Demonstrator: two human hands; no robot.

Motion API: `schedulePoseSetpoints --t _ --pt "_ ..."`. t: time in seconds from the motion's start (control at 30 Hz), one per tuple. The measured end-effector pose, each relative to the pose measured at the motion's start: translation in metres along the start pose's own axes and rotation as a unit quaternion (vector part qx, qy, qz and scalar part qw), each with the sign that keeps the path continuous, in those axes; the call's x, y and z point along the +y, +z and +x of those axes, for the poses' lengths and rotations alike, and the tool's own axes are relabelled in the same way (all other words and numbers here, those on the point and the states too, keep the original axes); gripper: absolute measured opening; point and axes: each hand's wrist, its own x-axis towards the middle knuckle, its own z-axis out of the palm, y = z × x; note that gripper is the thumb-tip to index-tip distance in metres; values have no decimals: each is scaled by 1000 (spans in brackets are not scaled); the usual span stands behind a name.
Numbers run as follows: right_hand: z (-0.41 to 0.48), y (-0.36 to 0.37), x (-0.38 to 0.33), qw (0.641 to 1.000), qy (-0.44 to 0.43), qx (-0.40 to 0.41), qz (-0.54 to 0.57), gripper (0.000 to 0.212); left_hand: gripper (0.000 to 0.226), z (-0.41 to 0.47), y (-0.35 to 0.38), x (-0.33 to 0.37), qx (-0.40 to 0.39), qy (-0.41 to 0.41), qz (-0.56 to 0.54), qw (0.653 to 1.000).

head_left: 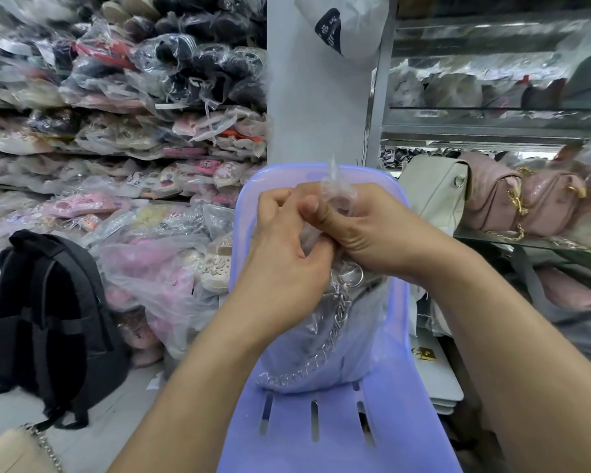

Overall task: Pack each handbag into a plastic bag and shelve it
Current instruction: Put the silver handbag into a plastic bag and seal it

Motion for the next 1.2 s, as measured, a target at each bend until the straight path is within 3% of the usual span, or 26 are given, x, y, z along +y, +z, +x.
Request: schedulePoseSetpoints --t 0.07,0.17,0.23,0.33,0.4,0.47,0.57,0.7,0.83,0.9,1.0,1.1,1.2 --pt "3 1 4 999 17 41 7 51 61 0 0 -2 24 2 24 999" --pt "6 3 6 989 -3 137 48 13 72 3 -6 -1 33 -15 65 997" --pt "8 3 6 981 2 157 116 8 77 6 -12 -1 46 -21 93 994" --pt "5 4 4 974 5 150 171 16 43 9 -17 -4 17 -59 41 997" --pt "3 3 3 969 8 129 209 23 19 9 -17 -7 22 -33 50 998" --pt "1 2 2 971 4 102 218 24 10 9 -13 -9 49 -10 68 996" --pt "0 3 4 975 -19 76 209 18 11 9 -11 -13 97 -5 70 993" --pt "1 5 8 989 -49 67 122 16 37 10 -13 -22 181 -31 60 981" --pt "4 3 6 998 -49 49 -13 9 41 9 -12 -24 224 -20 108 968" --pt "4 6 6 998 -47 45 -15 19 36 8 -11 -24 238 -2 144 960" --pt "4 6 5 998 -48 44 -14 27 32 7 -12 -24 213 0 143 967" --pt "1 -1 3 999 -33 4 -37 19 40 8 -16 -27 150 -45 117 981" --pt "2 -4 2 998 -25 9 -52 11 31 10 -22 -30 112 -56 100 987"
